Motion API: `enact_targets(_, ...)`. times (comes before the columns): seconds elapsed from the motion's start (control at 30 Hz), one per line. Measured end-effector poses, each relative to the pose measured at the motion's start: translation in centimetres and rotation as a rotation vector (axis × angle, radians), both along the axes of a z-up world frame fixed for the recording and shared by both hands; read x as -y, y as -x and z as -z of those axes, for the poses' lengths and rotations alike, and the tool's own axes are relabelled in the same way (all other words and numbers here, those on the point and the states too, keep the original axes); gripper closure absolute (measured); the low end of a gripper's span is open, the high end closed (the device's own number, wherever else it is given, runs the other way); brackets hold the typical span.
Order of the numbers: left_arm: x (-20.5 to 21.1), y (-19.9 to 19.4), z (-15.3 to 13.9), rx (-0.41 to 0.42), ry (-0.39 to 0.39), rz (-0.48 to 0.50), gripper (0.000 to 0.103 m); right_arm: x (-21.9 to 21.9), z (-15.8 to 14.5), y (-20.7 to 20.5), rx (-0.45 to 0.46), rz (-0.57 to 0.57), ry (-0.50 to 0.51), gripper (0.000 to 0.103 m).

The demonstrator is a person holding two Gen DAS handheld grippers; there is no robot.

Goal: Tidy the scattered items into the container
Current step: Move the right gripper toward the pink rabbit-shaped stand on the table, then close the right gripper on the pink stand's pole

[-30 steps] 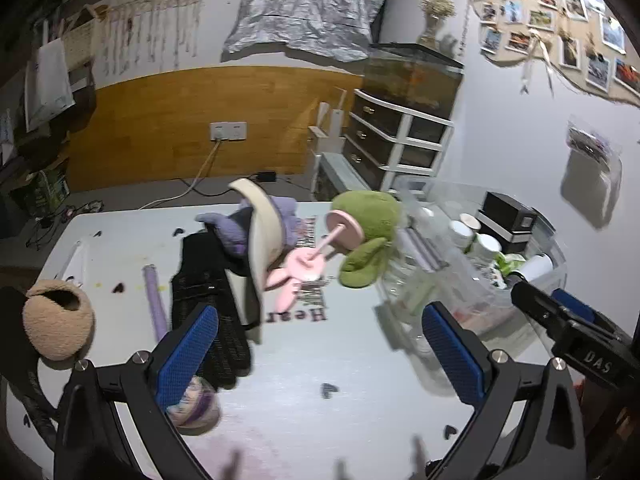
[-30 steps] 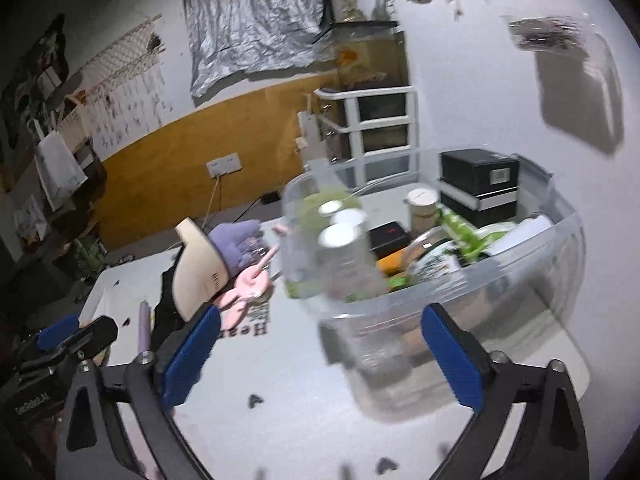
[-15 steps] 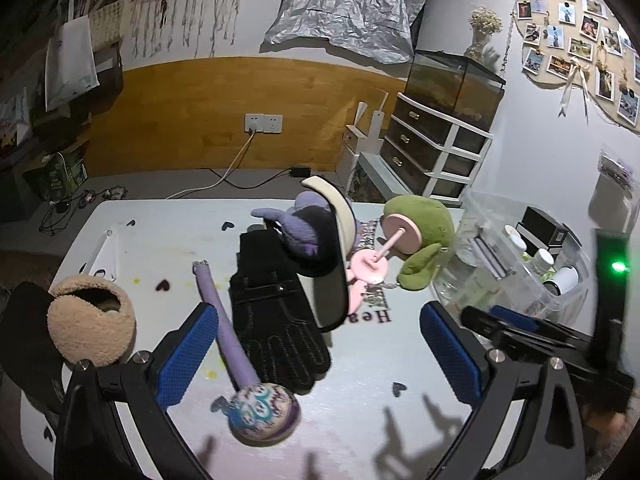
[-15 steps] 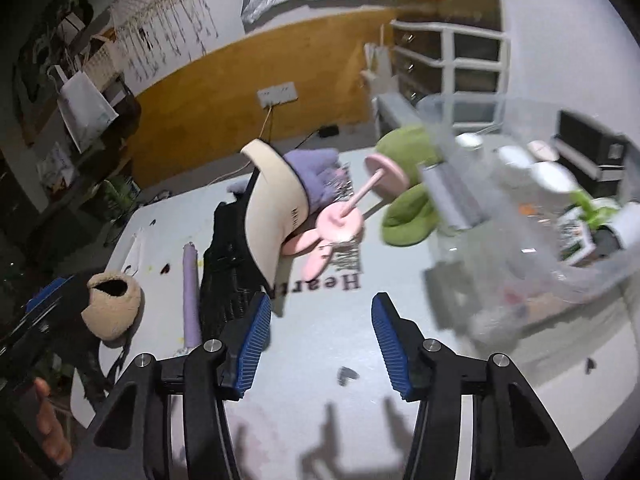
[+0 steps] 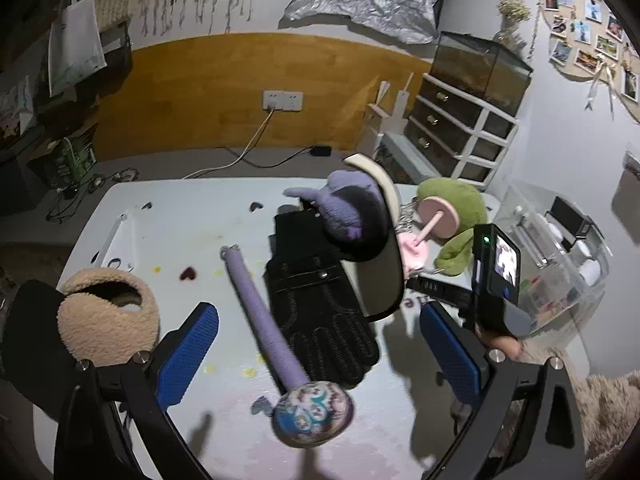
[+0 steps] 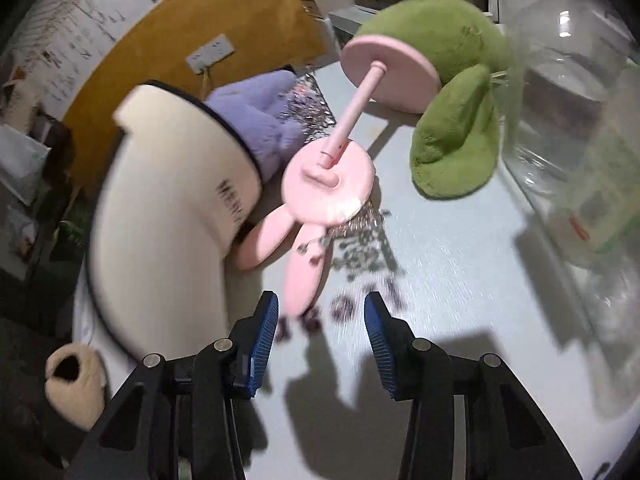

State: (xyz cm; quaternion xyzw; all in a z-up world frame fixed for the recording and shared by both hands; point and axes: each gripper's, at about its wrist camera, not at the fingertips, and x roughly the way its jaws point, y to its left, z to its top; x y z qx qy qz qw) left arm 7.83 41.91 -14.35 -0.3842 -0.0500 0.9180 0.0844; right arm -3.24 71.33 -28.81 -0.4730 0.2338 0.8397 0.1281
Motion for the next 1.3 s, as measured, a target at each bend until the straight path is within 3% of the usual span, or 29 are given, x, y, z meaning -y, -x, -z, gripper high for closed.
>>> enact_targets(0.13,1.0,0.5,0.6,0.023,0.014,-0.020,0.002,0.2,1.6,2.1,0.024,-0.007,-0.033,0.058)
enact_targets(0.17,1.1,0.6,0.7,0.025,0.015,-0.022,0.002,0.2,2.0,2.6,0.029,-0.008,-0.038,0.060)
enact_targets(0.2,1.2,0.7,0.8,0.027,0.016,-0.024,0.002,0.3,2.2,2.9,0.018,-0.019,-0.028,0.070)
enact_targets(0.23,1.4,0.8,0.9,0.029,0.017,-0.026,0.002,0.5,2.1,3.1,0.006,-0.036,-0.017,0.077)
enact_targets(0.43,0.8,1.3,1.0,0.032,0.008,0.006,0.002,1.4,-0.5,2.2,-0.024,-0.129,-0.029,0.082)
enact_targets(0.63,-0.4,1.0,0.7,0.015,0.005,0.056,0.002,2.0,-4.9,-1.1,-0.052,-0.244,-0.108,0.085)
enact_targets(0.87,-0.7,-0.1,0.1,0.002,-0.017,0.063,0.002,1.7,-7.1,-6.5,-0.018,-0.361,-0.182,0.087)
enact_targets(1.0,-1.4,-0.6,-0.1,0.001,-0.028,0.080,0.002,2.2,-6.2,-8.6,0.021,-0.446,-0.257,0.088)
enact_targets(1.17,-3.1,-1.4,-0.2,-0.005,-0.021,0.121,0.002,2.6,-4.4,-11.7,0.094,-0.492,-0.263,0.097)
enact_targets(1.3,-4.5,-1.9,-0.2,-0.010,-0.014,0.157,0.002,2.6,-4.8,-14.0,0.106,-0.513,-0.281,0.100)
